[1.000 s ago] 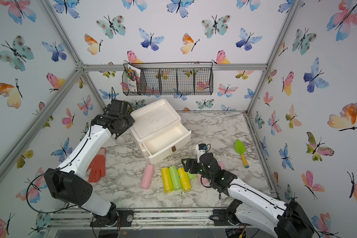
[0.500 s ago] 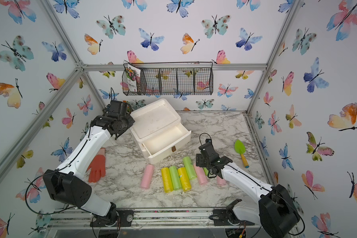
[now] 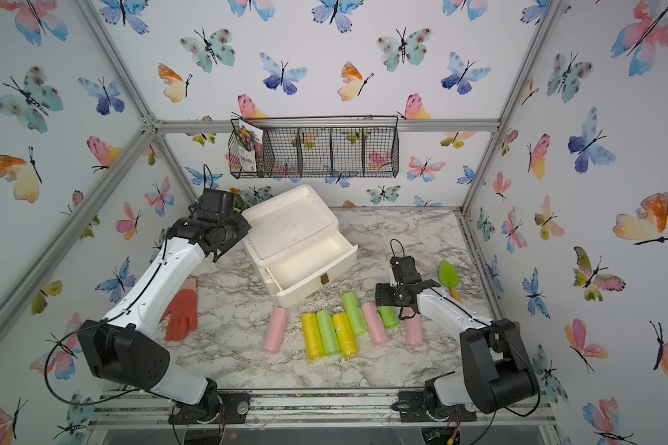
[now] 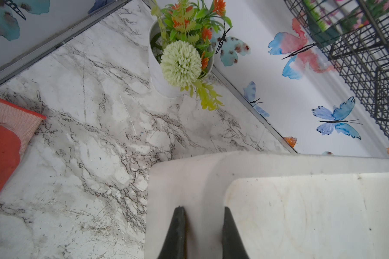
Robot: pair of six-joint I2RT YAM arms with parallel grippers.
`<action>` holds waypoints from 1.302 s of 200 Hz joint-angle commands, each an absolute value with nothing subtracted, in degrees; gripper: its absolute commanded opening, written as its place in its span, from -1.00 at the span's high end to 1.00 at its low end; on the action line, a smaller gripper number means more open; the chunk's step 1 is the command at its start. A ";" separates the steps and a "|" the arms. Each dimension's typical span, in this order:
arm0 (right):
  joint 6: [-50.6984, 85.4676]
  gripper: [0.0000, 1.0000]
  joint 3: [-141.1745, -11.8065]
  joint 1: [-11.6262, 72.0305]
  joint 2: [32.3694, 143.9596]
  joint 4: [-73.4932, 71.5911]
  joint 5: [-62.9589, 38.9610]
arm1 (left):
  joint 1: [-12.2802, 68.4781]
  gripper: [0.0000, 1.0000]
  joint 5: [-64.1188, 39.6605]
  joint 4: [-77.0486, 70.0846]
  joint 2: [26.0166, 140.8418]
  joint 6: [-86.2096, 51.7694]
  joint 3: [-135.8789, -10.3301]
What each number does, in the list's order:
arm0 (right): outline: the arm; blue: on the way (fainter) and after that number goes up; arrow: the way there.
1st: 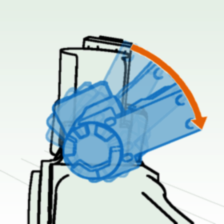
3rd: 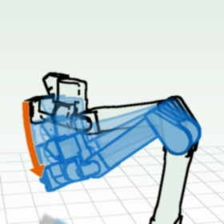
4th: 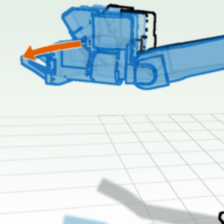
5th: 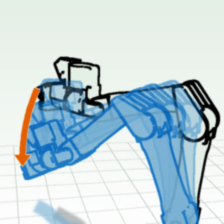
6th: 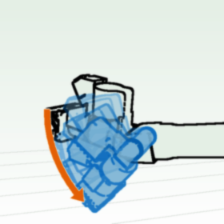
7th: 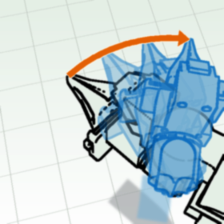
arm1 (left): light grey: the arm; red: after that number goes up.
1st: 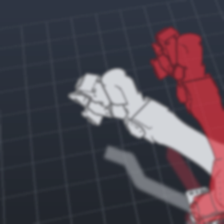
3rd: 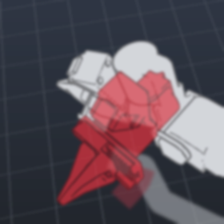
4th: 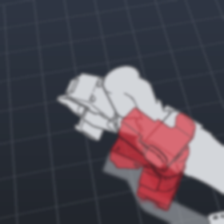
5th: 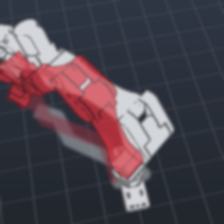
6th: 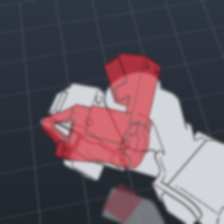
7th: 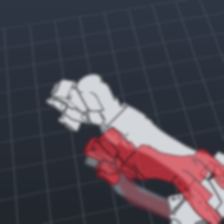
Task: Sort the rolls of trash bags by color and place them into the drawer
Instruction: Pick up the roll of trash bags from the center of the board.
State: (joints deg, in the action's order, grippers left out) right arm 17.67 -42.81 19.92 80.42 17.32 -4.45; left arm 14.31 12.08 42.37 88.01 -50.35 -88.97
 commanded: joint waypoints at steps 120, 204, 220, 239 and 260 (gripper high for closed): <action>17.59 -0.20 -40.90 19.87 89.51 14.88 -7.01 | 13.54 1.00 0.05 37.79 90.62 -57.92 -86.93; 19.32 0.26 -47.54 19.86 77.97 22.63 -4.64 | 13.43 1.00 -1.01 37.88 90.62 -58.36 -87.36; 21.54 0.26 -50.63 19.86 74.01 24.70 -5.62 | 13.45 1.00 -1.14 37.80 90.53 -58.56 -87.53; 26.50 0.32 -52.89 19.86 69.83 24.51 -10.11 | 13.44 1.00 -1.22 37.82 90.44 -58.71 -87.63; 37.83 0.41 -53.43 19.86 65.84 22.64 -15.29 | 13.42 1.00 -1.64 37.58 90.27 -59.09 -87.37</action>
